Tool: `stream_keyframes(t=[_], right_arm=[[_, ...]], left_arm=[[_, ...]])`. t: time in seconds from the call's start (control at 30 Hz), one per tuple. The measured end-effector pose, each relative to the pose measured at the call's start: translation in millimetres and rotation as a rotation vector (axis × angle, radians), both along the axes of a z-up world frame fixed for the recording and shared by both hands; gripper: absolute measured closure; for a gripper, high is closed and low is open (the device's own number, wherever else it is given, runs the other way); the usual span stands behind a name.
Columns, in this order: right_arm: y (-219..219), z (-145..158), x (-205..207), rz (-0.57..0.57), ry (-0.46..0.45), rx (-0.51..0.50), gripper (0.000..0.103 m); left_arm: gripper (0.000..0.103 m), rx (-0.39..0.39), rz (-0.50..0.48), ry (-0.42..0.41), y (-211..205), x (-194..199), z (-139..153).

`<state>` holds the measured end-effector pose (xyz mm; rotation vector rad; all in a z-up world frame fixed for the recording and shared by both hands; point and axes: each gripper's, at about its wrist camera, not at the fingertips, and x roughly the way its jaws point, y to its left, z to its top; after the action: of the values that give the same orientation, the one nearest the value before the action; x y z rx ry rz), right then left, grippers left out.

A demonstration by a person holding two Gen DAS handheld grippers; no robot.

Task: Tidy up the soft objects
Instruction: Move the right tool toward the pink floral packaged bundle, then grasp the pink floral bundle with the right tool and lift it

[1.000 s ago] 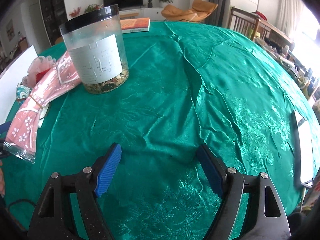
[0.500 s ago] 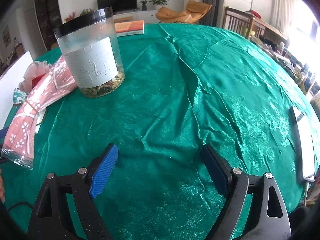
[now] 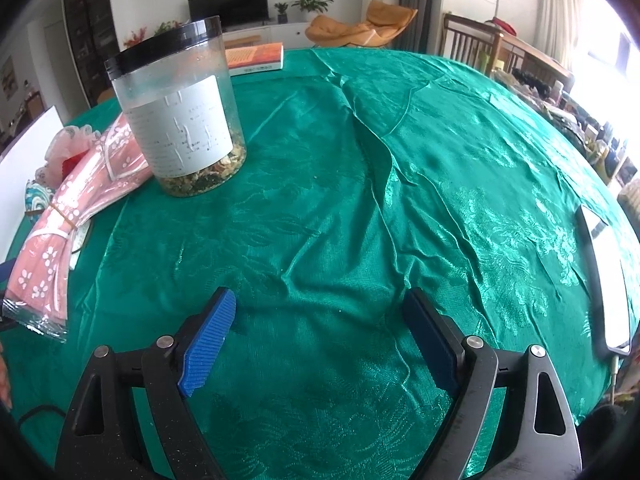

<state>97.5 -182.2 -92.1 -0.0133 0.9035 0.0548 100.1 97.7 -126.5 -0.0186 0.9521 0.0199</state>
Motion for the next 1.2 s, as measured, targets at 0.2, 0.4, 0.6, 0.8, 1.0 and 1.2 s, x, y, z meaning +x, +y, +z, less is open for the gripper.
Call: stream_keyframes(t=[0.2, 0.4, 0.6, 0.8, 1.0, 1.2], right_arm=[[0.2, -0.2, -0.4, 0.001, 0.000, 0.000, 0.015], [0.9, 0.2, -0.9, 0.007, -0.001, 0.001, 0.014], [-0.5, 2.8, -1.1, 0.026, 0.018, 0.016, 0.014], [4.5, 19.6, -4.4, 0.133, 0.043, 0.402, 0.015], [80.3, 35.4, 27.3, 0.314, 0.080, 0.569, 0.017], [109.7, 16.7, 35.4, 0.387, 0.225, 0.544, 0.073]], left_arm=[[0.000, 0.000, 0.000, 0.000, -0.1, 0.1, -0.1], [0.000, 0.000, 0.000, 0.000, 0.0, 0.2, -0.1], [0.000, 0.000, 0.000, 0.000, 0.0, 0.3, -0.2], [0.000, 0.000, 0.000, 0.000, 0.0, 0.2, -0.2], [0.000, 0.000, 0.000, 0.000, 0.2, 0.3, -0.1], [0.000, 0.000, 0.000, 0.000, -0.3, 0.4, -0.4]])
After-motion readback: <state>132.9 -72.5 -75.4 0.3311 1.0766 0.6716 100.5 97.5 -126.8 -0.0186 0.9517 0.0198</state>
